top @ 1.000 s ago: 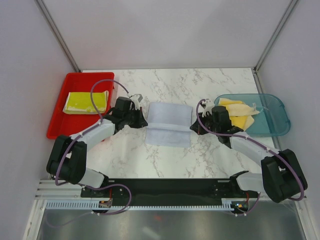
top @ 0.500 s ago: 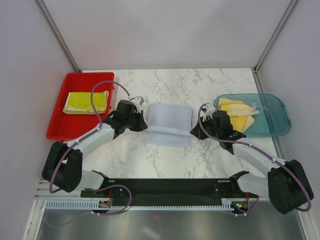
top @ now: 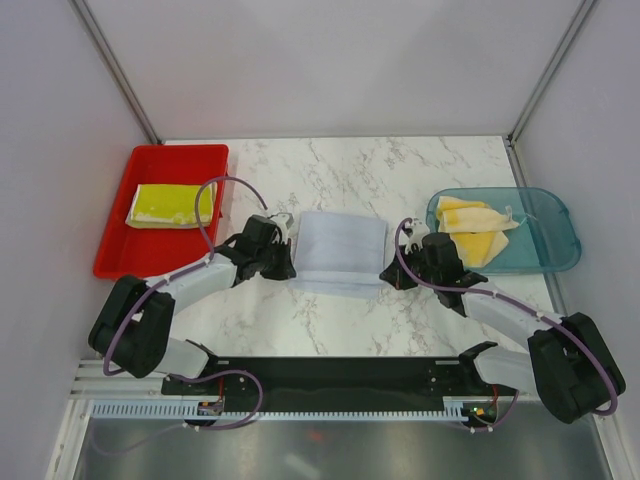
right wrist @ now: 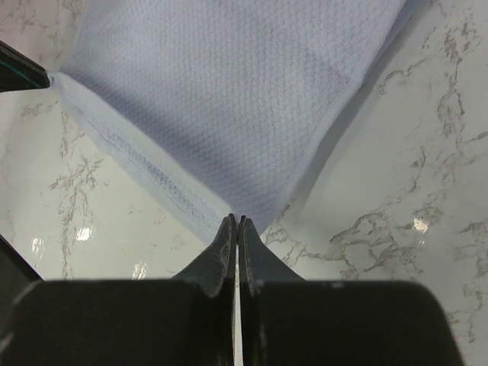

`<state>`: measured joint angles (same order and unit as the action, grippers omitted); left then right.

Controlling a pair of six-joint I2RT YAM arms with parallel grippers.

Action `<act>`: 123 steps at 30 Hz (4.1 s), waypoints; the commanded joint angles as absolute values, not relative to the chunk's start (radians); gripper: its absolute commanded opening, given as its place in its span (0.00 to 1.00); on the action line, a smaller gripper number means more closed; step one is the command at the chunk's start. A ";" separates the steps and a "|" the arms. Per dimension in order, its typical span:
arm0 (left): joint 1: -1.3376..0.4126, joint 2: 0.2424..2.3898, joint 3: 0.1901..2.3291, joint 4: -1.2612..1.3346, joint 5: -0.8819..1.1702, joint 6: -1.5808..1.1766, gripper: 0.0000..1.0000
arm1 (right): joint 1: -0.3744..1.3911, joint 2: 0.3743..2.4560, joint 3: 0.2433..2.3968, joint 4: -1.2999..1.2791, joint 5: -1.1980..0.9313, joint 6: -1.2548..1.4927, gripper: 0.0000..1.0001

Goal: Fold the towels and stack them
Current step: Fold the towel

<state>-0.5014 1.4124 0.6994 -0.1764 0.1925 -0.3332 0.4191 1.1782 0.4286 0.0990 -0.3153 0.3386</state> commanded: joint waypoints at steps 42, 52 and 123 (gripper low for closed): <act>-0.506 1.396 0.816 -0.313 -0.115 -0.430 0.70 | 0.554 0.966 0.347 0.114 -0.221 0.675 0.50; -0.506 1.535 0.811 -0.302 0.064 -0.443 0.64 | 0.537 1.156 0.480 0.002 -0.009 0.651 0.48; -0.334 2.088 1.482 -0.344 0.359 -0.388 0.47 | 0.244 1.882 1.064 0.052 -0.428 0.400 0.02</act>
